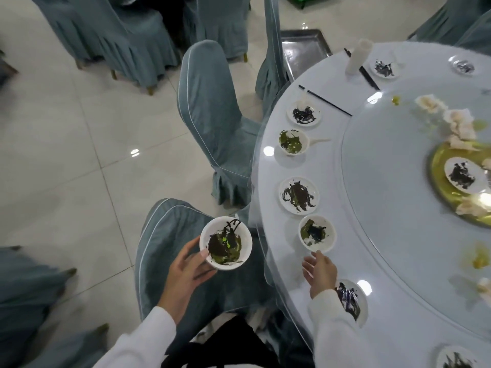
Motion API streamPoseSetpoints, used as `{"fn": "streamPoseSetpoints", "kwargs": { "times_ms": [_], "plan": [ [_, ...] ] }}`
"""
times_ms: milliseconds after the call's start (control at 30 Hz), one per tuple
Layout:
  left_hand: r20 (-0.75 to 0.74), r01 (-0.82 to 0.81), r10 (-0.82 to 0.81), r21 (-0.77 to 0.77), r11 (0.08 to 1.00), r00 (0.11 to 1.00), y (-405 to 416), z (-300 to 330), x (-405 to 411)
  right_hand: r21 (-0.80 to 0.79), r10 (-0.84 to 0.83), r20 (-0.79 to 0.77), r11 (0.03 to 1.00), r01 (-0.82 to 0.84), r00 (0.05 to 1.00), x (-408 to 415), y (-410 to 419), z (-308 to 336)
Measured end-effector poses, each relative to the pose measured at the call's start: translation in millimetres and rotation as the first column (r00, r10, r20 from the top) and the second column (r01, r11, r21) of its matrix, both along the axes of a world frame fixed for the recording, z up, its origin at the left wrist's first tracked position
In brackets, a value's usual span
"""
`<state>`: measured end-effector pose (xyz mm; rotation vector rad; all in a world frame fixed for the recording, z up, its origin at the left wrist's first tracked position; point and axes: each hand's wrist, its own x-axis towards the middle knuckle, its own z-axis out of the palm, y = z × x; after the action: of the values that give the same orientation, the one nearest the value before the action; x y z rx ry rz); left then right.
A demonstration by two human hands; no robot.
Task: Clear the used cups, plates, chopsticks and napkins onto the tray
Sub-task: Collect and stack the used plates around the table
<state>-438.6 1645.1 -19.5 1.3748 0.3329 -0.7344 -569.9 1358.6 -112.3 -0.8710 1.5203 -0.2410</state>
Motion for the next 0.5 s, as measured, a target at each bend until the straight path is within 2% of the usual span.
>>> {"fn": "streamPoseSetpoints", "kwargs": {
  "times_ms": [267,400,500],
  "plan": [
    [0.013,0.100,-0.100,-0.013,0.995,0.995,11,7,4,-0.182,-0.098,0.023,0.978,0.101,0.995,-2,8,9],
    [0.011,0.179,-0.179,-0.038,0.983,0.984,24,9,11,-0.284,-0.129,0.009,0.951,0.126,0.992,-10,37,24],
    [0.027,0.237,-0.236,-0.080,0.968,0.971,31,13,28,-0.326,-0.157,0.061,0.930,0.168,0.986,-6,65,37]
  ]
}}
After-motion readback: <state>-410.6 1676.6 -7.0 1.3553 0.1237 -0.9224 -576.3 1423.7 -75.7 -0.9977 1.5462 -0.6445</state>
